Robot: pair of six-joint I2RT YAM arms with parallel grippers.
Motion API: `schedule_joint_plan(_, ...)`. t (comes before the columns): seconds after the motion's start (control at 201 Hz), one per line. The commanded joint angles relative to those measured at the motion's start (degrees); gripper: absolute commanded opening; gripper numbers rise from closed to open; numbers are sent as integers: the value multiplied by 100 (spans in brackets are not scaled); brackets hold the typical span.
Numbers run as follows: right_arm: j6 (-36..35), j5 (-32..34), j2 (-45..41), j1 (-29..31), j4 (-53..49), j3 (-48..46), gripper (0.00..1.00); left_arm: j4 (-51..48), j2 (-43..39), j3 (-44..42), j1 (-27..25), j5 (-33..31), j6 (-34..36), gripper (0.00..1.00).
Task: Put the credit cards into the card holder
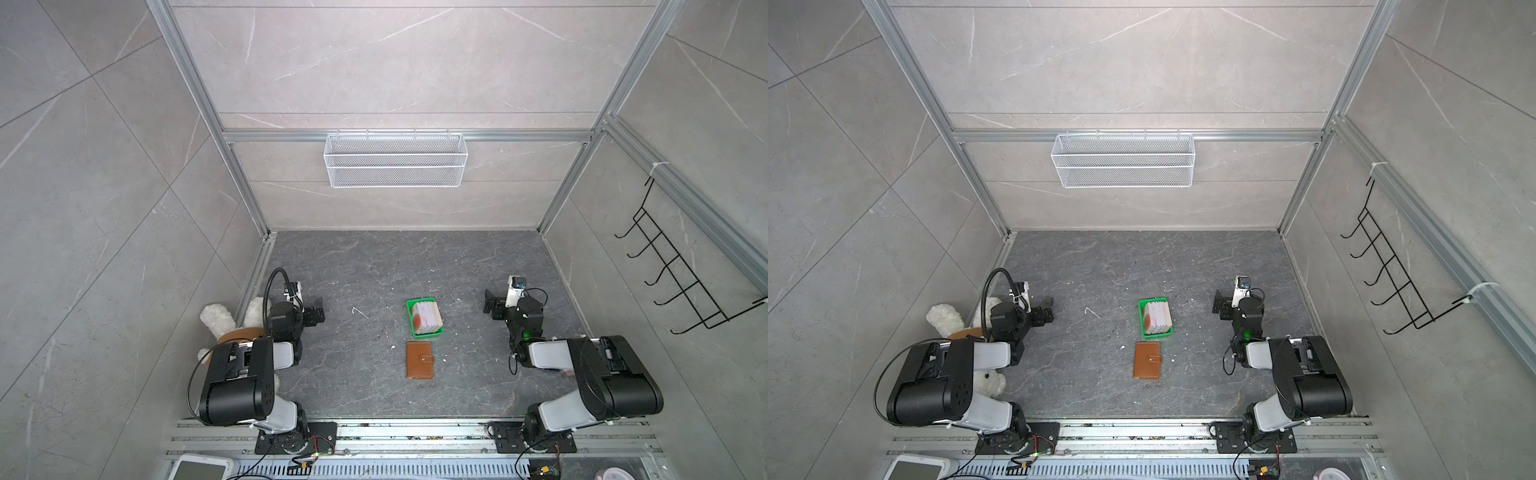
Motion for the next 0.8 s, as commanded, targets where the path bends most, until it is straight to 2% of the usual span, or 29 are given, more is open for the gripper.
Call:
schedule_joint_plan(0.0,-83,-51,43,-13,-109,90,100,178,0,109,-9,141,176,100)
schedule_joint_plan(0.294,-80,-51,40,-7,-109,88,100,248,2,68,-18,238,219,100)
schedule_joint_plan(0.423,-85,-51,38,-15,-109,90,100,144,0,135,-13,-63,104,100)
schedule_joint_plan(0.657,-82,-40,32,-13,-87,73,100,142,11,137,-20,-77,97,100)
schedule_joint_plan(0.792,-66,14,-21,-13,844,-436,100,146,10,132,-19,-71,102,100)
